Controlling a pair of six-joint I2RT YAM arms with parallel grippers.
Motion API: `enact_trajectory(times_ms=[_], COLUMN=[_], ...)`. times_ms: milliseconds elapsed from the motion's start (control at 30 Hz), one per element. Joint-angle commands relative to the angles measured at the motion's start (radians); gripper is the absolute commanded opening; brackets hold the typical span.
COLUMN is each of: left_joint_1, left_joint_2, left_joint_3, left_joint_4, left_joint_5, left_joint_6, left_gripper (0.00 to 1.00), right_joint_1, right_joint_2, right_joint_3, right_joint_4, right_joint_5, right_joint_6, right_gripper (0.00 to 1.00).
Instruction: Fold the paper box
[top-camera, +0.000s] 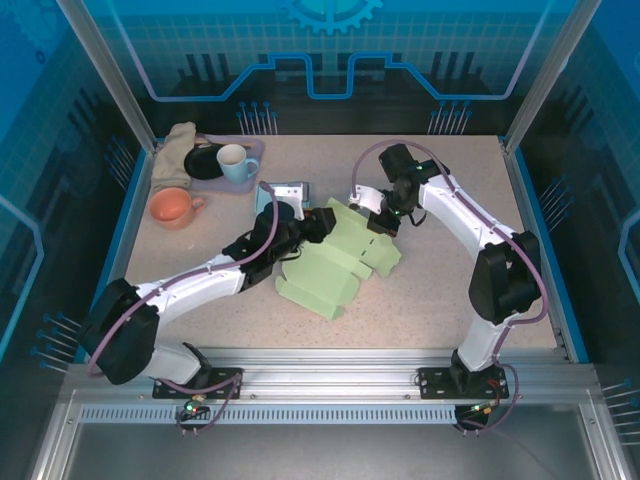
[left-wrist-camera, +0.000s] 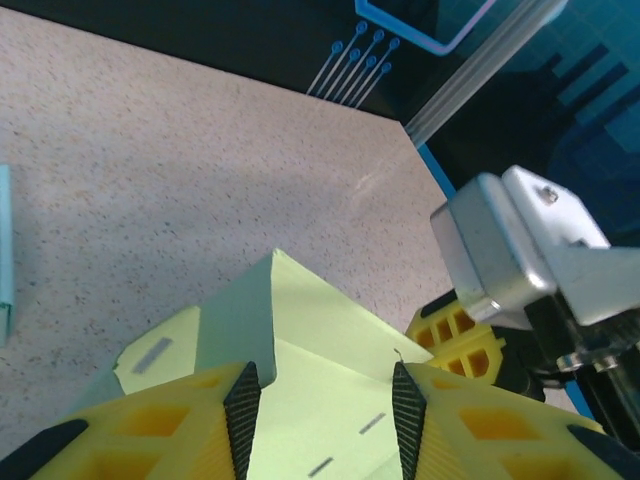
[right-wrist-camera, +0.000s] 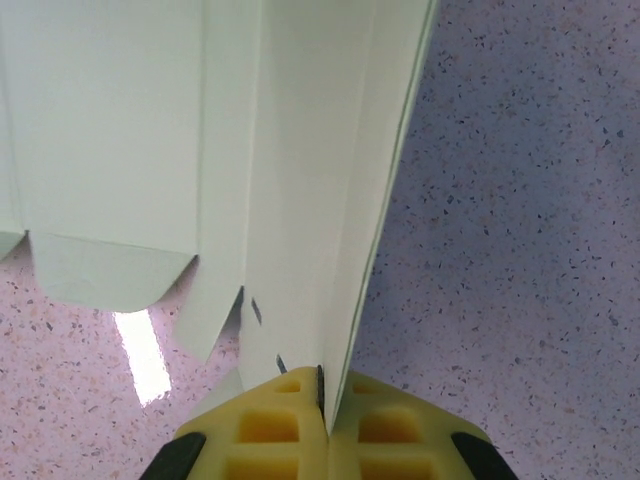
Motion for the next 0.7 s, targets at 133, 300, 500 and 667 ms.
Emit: enact_trajectory(times_ms=[133, 300, 500, 667], left_joint_1=[-0.022, -0.027, -0.025, -0.025], left_joint_2=[0.049, 0.057, 0.034, -0.116], left_joint_3=[0.054, 0.072, 0.076, -0.002], left_joint_4=[0.058, 0.043, 0.001, -0.108], left_joint_5=[0.091, 0.047, 0.011, -0.129], left_joint_6=[0.022, 0.047, 0.079, 0.083], left_gripper=[0.43, 0.43, 0.43, 0.44], right_joint_1=[0.006, 0.001, -0.004, -0.028], right_joint_2=[-0.026, -0.030, -0.038, -0.030], right_joint_3=[-0.012, -0.017, -0.023, -0.021], right_joint_4=[0.001, 0.003, 0.015, 0.036], right_joint_5=[-0.091, -0.116, -0.129, -0.117], right_joint_6=[-0.021, -0.027, -0.025, 0.002], right_gripper=[0.00, 0.00, 0.00, 0.00])
